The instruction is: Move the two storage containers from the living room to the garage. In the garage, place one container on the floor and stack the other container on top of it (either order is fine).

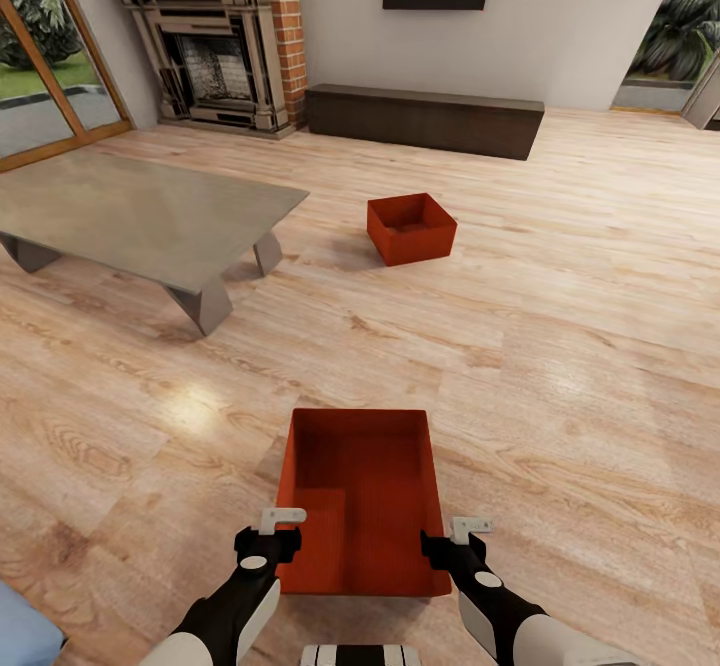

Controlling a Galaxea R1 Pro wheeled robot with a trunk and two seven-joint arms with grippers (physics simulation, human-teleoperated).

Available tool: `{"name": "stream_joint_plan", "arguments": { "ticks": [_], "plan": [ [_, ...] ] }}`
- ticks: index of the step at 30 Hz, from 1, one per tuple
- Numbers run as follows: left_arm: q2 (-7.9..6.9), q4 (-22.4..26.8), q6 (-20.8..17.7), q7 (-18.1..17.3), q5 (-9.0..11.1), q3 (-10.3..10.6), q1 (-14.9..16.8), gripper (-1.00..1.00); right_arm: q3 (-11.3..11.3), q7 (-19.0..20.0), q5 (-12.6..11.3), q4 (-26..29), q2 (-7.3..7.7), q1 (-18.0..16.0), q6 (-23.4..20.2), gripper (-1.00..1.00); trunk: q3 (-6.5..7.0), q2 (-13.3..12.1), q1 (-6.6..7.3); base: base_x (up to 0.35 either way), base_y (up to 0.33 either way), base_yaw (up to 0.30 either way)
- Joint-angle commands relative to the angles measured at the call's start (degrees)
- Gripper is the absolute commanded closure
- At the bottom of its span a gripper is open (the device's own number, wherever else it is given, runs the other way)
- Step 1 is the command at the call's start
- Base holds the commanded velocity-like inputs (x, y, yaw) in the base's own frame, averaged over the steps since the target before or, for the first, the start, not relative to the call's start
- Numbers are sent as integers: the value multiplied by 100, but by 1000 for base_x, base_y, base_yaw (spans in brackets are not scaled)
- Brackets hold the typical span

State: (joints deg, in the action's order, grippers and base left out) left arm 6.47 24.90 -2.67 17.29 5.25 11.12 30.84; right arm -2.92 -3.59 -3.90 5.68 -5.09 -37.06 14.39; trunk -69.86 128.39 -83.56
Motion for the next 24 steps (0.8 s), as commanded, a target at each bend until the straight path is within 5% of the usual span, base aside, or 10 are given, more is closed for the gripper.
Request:
{"name": "stream_joint_plan", "arguments": {
  "ticks": [1, 10, 24],
  "plan": [
    [-5, 12, -29, 46, 55, 48, 1, -100, -33, -19, -41, -6, -1, -3, 20, -100, -4, 1, 1, 0, 0, 0],
    [-5, 15, -32, 48, 55, 48, 1, -100, -33, -19, -44, -6, -1, -3, 20, -100, -4, 1, 1, 0, 0, 0],
    [-5, 8, -32, 46, 55, 48, 1, -100, -33, -19, -41, -6, -4, -4, 20, -100, -237, 523, -285, 0, 0, 0]
  ]
}}
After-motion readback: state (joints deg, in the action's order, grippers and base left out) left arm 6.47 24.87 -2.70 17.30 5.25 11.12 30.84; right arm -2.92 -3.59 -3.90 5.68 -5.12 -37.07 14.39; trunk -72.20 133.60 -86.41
